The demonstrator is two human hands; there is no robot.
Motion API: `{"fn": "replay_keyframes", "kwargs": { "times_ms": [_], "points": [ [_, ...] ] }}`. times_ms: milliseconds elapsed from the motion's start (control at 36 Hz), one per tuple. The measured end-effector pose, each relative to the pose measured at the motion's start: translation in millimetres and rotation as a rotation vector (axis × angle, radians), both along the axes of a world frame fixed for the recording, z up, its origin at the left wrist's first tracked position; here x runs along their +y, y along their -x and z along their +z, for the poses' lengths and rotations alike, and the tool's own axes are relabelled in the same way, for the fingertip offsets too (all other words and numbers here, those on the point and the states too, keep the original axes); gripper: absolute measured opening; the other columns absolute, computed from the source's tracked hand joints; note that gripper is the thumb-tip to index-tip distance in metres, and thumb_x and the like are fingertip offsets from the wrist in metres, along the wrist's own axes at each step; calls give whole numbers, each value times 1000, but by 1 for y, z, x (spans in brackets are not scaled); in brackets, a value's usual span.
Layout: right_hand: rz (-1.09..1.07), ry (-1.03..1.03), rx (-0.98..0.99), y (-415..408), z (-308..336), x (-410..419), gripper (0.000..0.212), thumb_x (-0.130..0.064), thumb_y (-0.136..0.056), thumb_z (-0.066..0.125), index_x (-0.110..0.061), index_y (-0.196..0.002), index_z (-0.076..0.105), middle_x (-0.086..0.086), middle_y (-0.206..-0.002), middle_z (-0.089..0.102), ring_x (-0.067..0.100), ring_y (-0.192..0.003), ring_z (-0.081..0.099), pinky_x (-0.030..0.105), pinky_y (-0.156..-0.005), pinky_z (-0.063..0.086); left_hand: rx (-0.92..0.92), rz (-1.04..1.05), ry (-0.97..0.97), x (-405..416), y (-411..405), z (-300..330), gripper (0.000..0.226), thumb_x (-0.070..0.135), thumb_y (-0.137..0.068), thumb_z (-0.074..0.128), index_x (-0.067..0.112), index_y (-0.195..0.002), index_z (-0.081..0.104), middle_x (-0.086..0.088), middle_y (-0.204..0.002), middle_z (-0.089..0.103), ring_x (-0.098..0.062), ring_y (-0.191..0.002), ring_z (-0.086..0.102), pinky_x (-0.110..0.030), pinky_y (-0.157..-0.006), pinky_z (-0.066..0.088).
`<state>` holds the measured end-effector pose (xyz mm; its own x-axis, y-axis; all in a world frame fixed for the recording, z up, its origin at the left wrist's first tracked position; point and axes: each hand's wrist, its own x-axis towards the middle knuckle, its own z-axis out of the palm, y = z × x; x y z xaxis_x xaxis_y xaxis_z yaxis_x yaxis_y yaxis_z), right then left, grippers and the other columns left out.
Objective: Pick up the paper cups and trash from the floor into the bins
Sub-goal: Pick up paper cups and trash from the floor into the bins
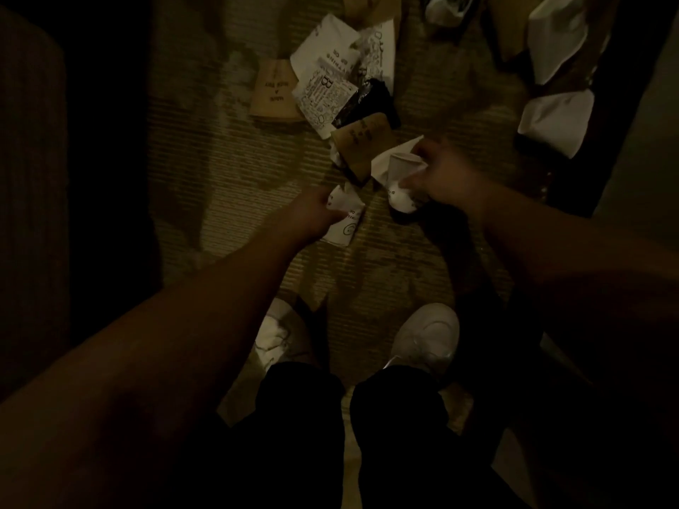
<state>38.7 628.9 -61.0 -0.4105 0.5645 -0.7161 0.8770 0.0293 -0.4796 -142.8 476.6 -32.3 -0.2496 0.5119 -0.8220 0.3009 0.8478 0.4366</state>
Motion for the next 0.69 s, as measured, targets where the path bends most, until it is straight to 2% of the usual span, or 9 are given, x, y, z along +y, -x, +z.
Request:
{"fn": "replay_keyframes", "kwargs": {
  "times_ms": [56,194,278,333,389,472,528,694],
  "points": [
    [-24,3,-32,0,1,0,56,-31,-76,84,-21,-125,58,10,-144,37,32,-129,45,48,-105,45,-68,100,-28,-6,1,6,35,17,-90,71,12,-123,65,0,-110,67,-15,-97,64,-29,-80,48],
    [-84,-21,-41,0,9,-4,66,-37,-69,87,-24,-123,51,10,-131,52,31,-119,52,52,-97,49,-181,334,-133,-5,9,21,33,18,-86,75,16,-119,68,0,-109,73,-17,-99,70,-34,-86,56],
    [-114,-16,-93,0,7,-10,82,-48,-66,86,-28,-135,46,11,-139,49,33,-128,45,53,-105,42,-201,427,-153,10,10,25,35,15,-86,74,15,-120,66,-2,-110,71,-18,-101,68,-35,-87,56],
    [-52,13,-146,0,8,-12,72,-51,-72,81,-20,-131,54,13,-136,52,34,-127,45,48,-105,41,-205,431,-155,22,8,25,38,15,-86,74,16,-123,65,-4,-114,70,-20,-103,68,-38,-90,56],
    [-68,60,-119,0,9,-14,60,-44,-79,80,-12,-126,60,11,-129,59,27,-116,54,38,-94,46,-188,422,-151,34,4,23,38,17,-85,75,19,-121,65,-3,-115,69,-20,-104,67,-42,-94,55],
    [-120,101,-101,1,10,-18,52,-32,-82,80,-10,-125,60,8,-125,61,18,-101,54,29,-78,41,-153,430,-169,49,-4,19,41,18,-86,74,17,-126,64,-2,-117,67,-19,-104,64,-40,-93,54],
    [-129,106,-102,1,11,-19,50,-30,-84,78,-10,-126,60,9,-127,60,21,-106,56,28,-78,39,-121,435,-185,58,-8,17,44,17,-88,71,13,-132,61,-3,-116,66,-19,-104,63,-36,-89,54],
    [-261,150,-82,-5,13,-21,57,-25,-85,77,-13,-137,56,11,-132,61,27,-118,58,34,-92,49,-66,458,-164,79,-17,11,43,15,-90,70,8,-131,61,-12,-125,66,-26,-110,64,-40,-93,55]
  ]
}}
